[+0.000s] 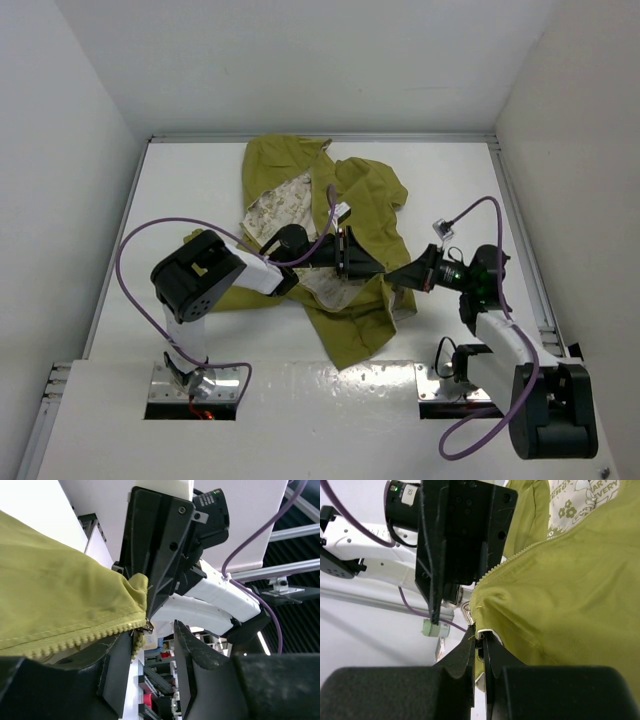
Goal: Zip up the jacket
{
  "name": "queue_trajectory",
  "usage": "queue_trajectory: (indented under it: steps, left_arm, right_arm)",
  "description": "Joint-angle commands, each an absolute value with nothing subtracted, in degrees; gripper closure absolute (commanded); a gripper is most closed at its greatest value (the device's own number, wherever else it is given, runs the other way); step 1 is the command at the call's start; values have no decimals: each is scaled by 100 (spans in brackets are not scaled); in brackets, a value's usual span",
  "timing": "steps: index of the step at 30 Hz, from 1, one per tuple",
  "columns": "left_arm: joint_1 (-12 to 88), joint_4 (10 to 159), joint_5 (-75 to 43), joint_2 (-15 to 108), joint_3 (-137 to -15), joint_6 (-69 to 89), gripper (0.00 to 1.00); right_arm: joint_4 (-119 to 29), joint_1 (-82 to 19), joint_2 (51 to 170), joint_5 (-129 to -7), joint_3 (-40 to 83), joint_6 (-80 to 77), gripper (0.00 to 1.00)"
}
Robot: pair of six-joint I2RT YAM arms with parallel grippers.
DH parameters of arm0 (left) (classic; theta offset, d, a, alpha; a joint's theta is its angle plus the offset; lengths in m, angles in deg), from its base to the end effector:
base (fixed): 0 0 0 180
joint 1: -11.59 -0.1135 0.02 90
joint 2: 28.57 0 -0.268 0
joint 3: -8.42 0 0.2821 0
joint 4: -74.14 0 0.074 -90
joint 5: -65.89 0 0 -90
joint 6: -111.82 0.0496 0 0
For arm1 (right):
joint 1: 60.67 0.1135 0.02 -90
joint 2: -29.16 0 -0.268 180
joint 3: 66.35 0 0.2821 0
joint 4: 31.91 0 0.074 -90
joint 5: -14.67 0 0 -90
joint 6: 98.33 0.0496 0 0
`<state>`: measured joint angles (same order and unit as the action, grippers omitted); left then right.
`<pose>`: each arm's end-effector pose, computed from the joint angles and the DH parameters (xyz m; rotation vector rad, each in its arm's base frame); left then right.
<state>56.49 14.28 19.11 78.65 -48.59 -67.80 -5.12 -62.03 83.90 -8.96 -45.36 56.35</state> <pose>0.2512 -0.2983 0.1712 0.0973 2.0085 -2.2673 0.1941 0.0408 0.1642 0.1010 1.9616 1.7362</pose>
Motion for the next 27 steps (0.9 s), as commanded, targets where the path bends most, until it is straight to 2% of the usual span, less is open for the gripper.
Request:
queue_trajectory:
  steps: [1, 13, 20, 27]
  left_arm:
    - [5711, -684, 2071, 7427, -4974, -6695, 57]
    - [5764, -192, 2133, 7479, -5026, -6449, 60]
    - [5764, 125, 2080, 7479, -5079, -6282, 72]
    - [5764, 178, 2027, 7479, -5079, -6282, 70]
  right_arm:
    - [-147, -6216, 8392, -1161, -4317, 5794, 100]
    - [-226, -6120, 8155, -985, -4299, 5706, 100]
    - [-270, -5935, 8040, -933, -4317, 5575, 100]
    - [-402, -5873, 7952, -871, -4361, 5443, 100]
